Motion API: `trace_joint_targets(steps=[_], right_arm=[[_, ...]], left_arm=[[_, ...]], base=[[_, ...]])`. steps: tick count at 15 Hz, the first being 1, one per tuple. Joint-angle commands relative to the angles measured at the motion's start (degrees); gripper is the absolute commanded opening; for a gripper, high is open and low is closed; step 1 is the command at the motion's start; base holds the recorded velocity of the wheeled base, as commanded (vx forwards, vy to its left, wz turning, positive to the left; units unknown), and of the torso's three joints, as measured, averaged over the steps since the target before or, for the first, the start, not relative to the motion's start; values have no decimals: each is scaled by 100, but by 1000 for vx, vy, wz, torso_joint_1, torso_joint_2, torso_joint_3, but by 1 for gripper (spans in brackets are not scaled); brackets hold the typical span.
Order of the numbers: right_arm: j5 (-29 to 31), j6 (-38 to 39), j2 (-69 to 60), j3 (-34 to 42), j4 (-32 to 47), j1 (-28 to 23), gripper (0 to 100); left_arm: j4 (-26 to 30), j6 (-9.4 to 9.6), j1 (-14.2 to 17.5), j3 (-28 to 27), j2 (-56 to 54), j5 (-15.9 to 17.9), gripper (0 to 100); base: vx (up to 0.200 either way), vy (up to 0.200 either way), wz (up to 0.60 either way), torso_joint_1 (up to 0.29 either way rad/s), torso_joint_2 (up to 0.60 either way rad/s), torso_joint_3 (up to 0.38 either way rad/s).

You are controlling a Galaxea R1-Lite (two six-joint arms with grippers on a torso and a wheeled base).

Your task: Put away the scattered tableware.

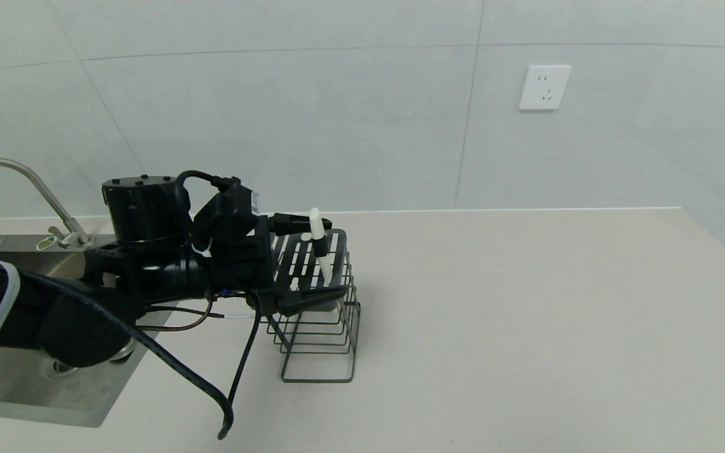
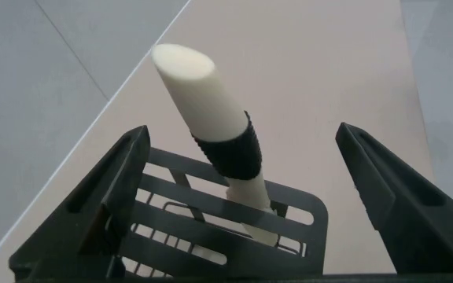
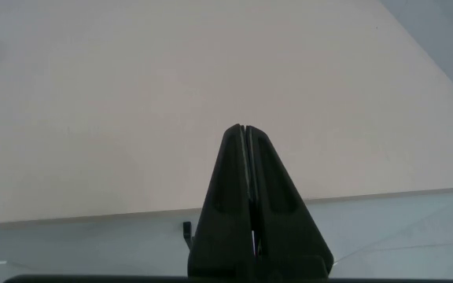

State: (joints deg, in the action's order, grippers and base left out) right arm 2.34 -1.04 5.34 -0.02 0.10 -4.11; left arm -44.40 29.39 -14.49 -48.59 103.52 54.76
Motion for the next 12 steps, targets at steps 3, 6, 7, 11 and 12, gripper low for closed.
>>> trace_joint_targets(steps=[3,6,7,11,12], right_arm=[[-6,-2,2,-6,-1,-2,0],[3,7,2,2,-1,-2,0],[3,7,2,2,-1,-2,0],[3,7,2,2,-1,-2,0],[3,7,2,2,-1,-2,0]], left_arm=[[-201,-4,-1,8,28,-27,100],[-588,-48,8,-1,-60,-299,100],[-684,-56,34,8,-183,-308,100],[-763,-4,474,588,-1238,-317,100],[-983,-21,588,1001,-1660,-317,100]], base=[[0,0,0,0,0,0],[0,0,0,0,0,0],[0,0,0,0,0,0],[0,0,0,0,0,0],[0,0,0,0,0,0]])
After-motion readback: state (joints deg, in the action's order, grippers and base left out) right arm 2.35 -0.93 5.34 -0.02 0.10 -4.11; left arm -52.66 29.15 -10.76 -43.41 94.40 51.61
